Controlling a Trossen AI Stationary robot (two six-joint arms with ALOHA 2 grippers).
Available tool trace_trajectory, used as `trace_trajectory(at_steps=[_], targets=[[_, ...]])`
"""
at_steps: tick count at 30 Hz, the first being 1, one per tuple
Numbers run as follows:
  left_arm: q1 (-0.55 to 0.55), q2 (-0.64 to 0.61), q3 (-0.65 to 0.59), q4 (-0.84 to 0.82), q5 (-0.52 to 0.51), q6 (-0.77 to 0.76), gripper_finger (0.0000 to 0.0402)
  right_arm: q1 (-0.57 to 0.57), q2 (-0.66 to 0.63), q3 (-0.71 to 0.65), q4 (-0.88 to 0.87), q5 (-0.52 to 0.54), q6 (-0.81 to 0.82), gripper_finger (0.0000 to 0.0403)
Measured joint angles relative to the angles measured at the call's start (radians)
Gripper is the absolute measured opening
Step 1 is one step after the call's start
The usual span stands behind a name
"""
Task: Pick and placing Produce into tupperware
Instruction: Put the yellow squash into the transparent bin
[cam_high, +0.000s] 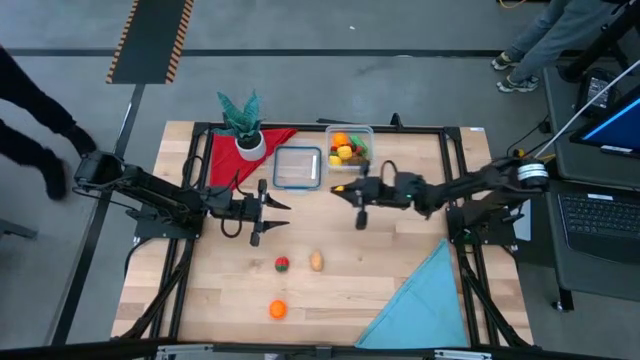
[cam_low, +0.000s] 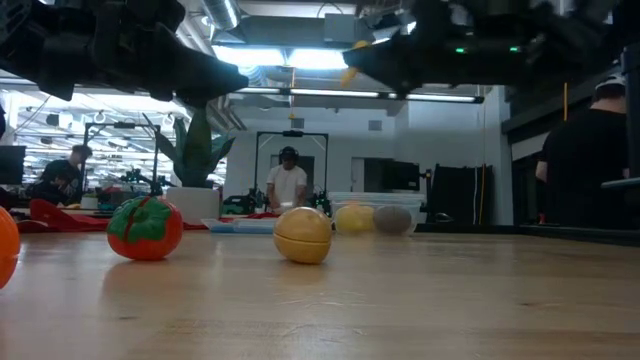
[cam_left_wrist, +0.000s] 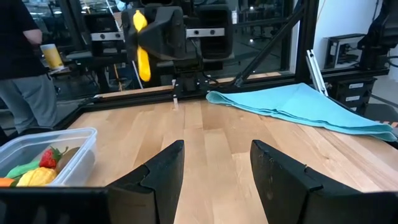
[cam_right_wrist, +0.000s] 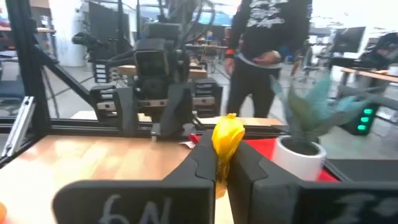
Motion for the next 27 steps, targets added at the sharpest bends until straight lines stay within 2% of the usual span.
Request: trace_trajectory(at_steps=[6, 14, 18, 24, 27], targets=[[0.0, 0.0, 0.0, 0.003, 0.0, 0.0, 0.0176, -0.001, -0.184, -0.164, -0.006, 0.021, -0.008, 0.0016], [0.0, 0.0, 0.0, 0.002, -0.001, 0.0, 0.0176, 0.001, -0.398, -0.329, -0.009, 0.146, -0.005, 0.0015], [0.0, 0.0, 0.0, 0.002, -0.001, 0.001, 0.0176, 0.0, -0.45, -0.351, -0.047, 0.224, 0.014, 0.0016], [0.0, 0.0, 0.0, -0.004, -0.003, 0.001, 0.0176, 0.0, -0.46, -0.349, -0.109, 0.349, 0.011, 0.0016], [0.0, 0.0, 0.0, -0.005, -0.003, 0.001, 0.0176, 0.0, -0.46, -0.348, -0.123, 0.453, 0.01, 0.0015]])
